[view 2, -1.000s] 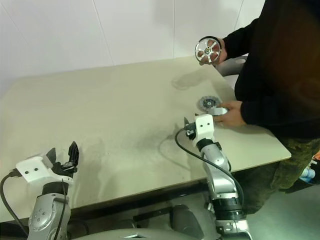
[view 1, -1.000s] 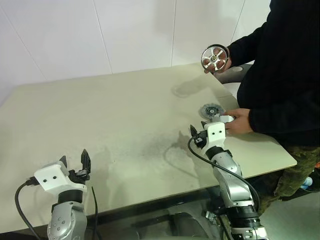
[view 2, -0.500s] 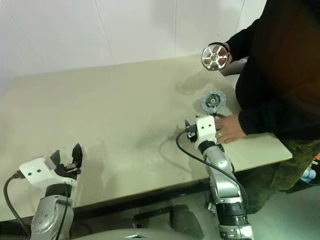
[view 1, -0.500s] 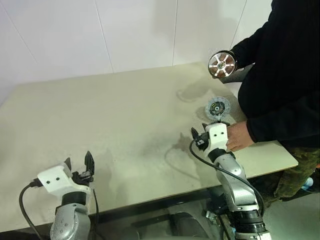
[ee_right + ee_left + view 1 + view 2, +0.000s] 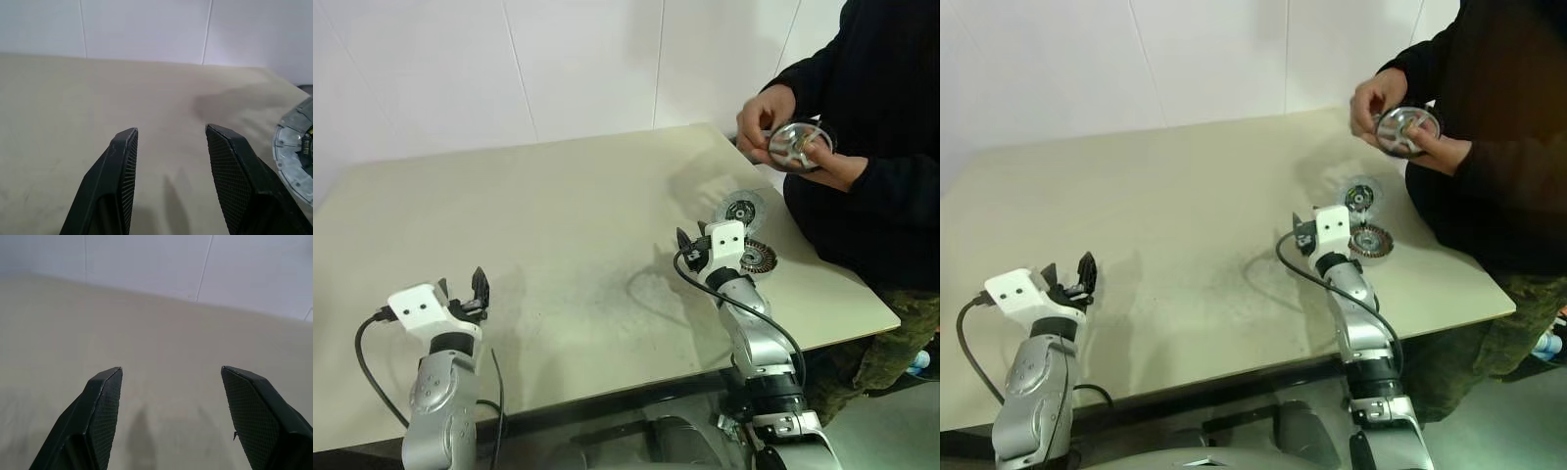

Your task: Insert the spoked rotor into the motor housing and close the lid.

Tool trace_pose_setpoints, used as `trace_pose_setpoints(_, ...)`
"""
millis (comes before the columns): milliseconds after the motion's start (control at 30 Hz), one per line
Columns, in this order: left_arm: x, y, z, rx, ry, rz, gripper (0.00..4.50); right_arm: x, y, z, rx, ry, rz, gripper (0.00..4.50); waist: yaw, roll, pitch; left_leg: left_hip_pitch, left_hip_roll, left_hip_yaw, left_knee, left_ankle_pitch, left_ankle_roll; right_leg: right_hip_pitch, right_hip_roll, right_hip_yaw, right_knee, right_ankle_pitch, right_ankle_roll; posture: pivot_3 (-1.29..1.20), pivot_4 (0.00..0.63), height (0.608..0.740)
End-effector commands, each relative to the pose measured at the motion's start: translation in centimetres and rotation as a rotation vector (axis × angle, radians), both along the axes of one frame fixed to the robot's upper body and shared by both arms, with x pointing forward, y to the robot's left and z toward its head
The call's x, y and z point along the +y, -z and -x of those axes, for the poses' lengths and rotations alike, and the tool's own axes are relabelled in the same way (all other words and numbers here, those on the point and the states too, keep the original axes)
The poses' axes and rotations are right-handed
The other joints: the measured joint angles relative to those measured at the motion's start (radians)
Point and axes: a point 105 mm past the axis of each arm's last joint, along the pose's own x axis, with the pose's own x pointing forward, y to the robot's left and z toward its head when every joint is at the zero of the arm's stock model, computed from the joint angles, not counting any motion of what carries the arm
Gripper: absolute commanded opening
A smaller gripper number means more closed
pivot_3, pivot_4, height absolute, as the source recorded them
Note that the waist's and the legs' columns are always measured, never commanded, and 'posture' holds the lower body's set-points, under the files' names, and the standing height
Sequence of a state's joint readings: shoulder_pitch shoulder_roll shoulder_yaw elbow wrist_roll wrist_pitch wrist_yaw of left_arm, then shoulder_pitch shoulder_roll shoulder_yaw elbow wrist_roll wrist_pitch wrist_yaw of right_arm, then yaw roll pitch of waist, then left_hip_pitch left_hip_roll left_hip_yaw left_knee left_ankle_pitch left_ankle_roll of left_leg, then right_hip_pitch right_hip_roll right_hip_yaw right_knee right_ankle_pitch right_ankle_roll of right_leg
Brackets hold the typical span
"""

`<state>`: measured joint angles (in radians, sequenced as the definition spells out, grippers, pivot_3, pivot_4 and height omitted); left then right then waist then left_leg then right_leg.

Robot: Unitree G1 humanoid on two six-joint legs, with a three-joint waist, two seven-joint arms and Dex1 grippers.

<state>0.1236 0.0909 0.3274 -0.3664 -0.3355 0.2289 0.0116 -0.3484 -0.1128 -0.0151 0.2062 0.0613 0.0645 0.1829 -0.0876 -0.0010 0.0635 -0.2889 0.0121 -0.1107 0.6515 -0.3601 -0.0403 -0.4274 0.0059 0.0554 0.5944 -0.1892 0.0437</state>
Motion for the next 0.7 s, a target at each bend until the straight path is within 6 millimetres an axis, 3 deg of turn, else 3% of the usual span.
trace_pose_setpoints(33,0.0,-2.1,-0.8,-0.083,-0.015,-0.015,3.44,-0.4,-2.2,-1.1,-0.085,0.044,-0.042,2.25,0.003,0.0,0.0,0.002,0.0,0.0,0.0,0.0,0.0,0.001,0.0,0.0,0.0,0.0,0.0,0.0,0.0,0.74)
trace_pose_setpoints(267,-0.1,-1.8,-0.9,-0.073,-0.009,-0.02,3.44,0.4,-1.9,-1.2,-0.086,0.06,-0.064,2.25,0.011,0.0,0.0,0.002,0.0,0.0,-0.001,0.0,0.0,0.001,0.0,0.001,0.002,0.0,0.0,0.0,0.0,0.74)
trace_pose_setpoints(700,2.1,-3.5,-0.3,-0.11,-0.042,-0.06,3.44,1.5,-2.1,-1.1,-0.113,0.015,-0.044,2.25,0.018,0.0,0.0,0.002,0.0,0.0,0.0,0.0,0.0,0.001,0.0,0.001,0.002,0.0,0.0,0.0,0.0,0.74)
